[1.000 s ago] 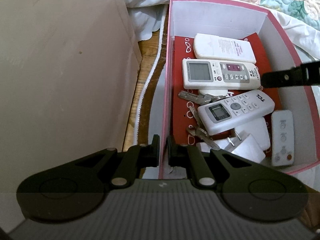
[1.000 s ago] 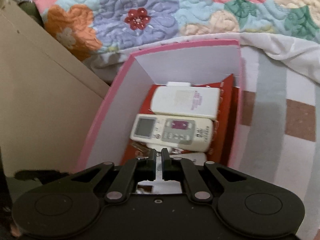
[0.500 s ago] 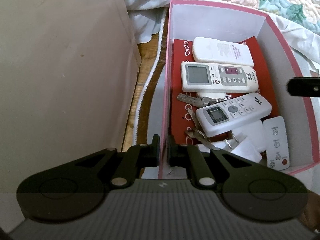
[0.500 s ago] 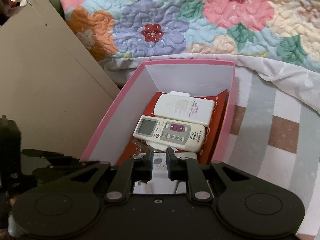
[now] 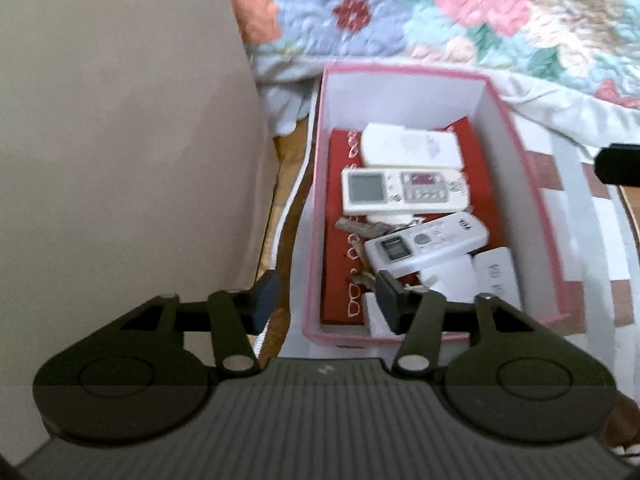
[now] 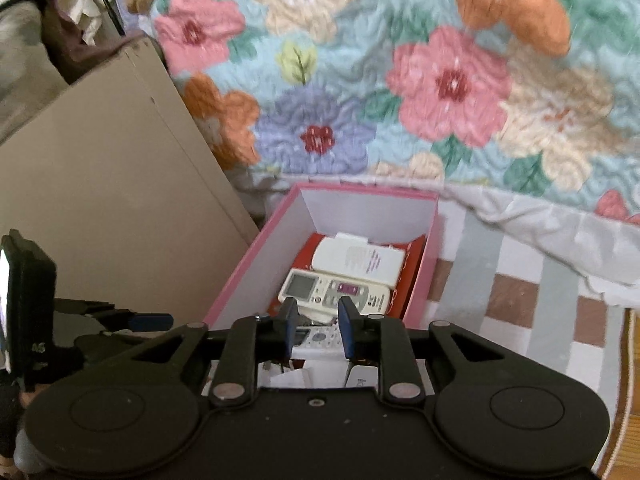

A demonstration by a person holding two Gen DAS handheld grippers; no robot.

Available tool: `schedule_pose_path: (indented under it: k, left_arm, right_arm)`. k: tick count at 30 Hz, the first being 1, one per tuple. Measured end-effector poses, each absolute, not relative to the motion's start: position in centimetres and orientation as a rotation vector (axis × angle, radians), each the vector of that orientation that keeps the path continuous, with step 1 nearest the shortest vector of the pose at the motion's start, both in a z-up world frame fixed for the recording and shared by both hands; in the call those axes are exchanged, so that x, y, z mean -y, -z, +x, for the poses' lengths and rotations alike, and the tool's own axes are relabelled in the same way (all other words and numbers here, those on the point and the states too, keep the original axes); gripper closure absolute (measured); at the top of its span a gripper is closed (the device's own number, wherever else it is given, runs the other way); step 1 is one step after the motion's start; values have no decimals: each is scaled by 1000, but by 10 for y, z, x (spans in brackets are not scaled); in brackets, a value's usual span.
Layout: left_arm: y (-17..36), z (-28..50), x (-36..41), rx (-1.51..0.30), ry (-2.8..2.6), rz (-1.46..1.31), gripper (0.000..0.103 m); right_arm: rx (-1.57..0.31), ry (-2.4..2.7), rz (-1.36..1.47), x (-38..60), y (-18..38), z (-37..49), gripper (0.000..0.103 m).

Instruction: Organize rigid objects

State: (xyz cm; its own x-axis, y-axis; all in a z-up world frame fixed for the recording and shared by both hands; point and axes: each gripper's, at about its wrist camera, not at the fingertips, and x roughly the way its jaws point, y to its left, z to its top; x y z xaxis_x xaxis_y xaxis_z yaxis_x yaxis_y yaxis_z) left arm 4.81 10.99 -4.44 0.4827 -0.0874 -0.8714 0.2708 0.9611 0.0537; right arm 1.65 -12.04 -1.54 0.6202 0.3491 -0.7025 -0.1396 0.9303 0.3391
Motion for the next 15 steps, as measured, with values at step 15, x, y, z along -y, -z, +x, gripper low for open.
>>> schedule_pose_path:
  k: [15]
  left_arm:
    - [-30,-8,-98,-982,234,194,5]
  right_arm:
    - [-801,-165,236,129,-36,-55,63]
